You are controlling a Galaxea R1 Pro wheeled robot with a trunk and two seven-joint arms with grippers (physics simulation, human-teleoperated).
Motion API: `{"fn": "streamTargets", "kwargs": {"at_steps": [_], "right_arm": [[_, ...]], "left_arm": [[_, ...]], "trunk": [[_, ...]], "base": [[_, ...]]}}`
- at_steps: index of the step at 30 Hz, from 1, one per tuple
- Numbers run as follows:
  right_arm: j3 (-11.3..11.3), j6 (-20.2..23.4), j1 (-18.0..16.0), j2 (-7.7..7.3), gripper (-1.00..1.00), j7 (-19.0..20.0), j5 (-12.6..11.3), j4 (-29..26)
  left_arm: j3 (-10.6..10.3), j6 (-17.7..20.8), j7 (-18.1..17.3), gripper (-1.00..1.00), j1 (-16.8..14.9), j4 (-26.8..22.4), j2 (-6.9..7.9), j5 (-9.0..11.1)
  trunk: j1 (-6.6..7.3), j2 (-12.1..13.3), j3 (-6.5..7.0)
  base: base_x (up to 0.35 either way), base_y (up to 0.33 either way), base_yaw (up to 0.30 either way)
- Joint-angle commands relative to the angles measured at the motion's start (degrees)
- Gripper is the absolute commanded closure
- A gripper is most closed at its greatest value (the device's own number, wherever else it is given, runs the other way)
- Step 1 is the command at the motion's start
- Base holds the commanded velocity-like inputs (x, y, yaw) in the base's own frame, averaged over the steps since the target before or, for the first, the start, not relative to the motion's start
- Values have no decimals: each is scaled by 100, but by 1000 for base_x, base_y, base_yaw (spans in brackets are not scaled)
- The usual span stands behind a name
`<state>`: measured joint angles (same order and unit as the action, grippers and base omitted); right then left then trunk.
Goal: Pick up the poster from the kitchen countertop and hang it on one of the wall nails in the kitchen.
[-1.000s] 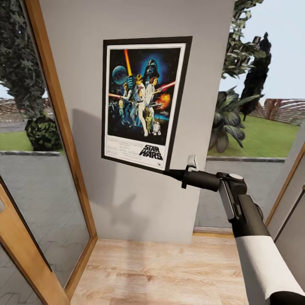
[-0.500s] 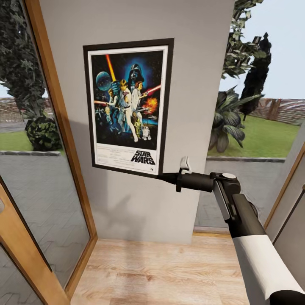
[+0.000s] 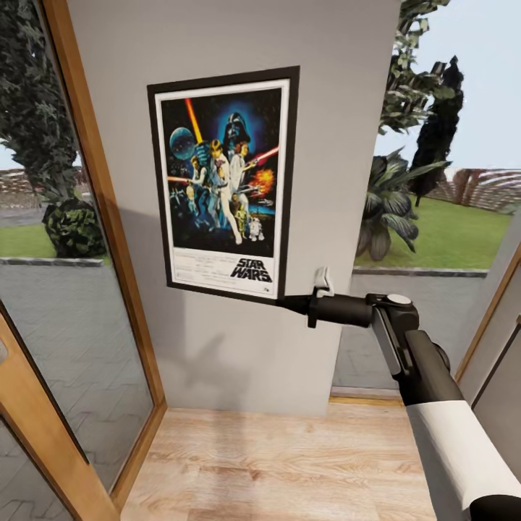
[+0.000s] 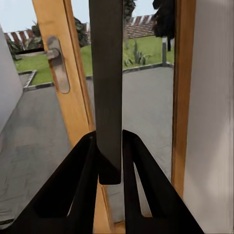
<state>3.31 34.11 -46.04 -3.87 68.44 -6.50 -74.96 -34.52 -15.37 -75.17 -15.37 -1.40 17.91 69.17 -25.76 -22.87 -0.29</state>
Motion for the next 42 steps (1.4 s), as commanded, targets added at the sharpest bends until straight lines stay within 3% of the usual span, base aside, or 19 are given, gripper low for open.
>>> {"fn": "streamTargets", "kwargs": {"at_steps": [1,42], "right_arm": [[8,61,-4,-19,100,1,-53,1],[-23,49,-19,-79,100,120,-40,-194]], "left_arm": [[-48,-36,-6,-100,-1,-1,1,44],[-28,-27,-6,-100,-1,-7,22,44]], "trunk": [[-2,-5,-3],[-2,-5,-3]], "base": [[0,0,0],[32,0,0]]}}
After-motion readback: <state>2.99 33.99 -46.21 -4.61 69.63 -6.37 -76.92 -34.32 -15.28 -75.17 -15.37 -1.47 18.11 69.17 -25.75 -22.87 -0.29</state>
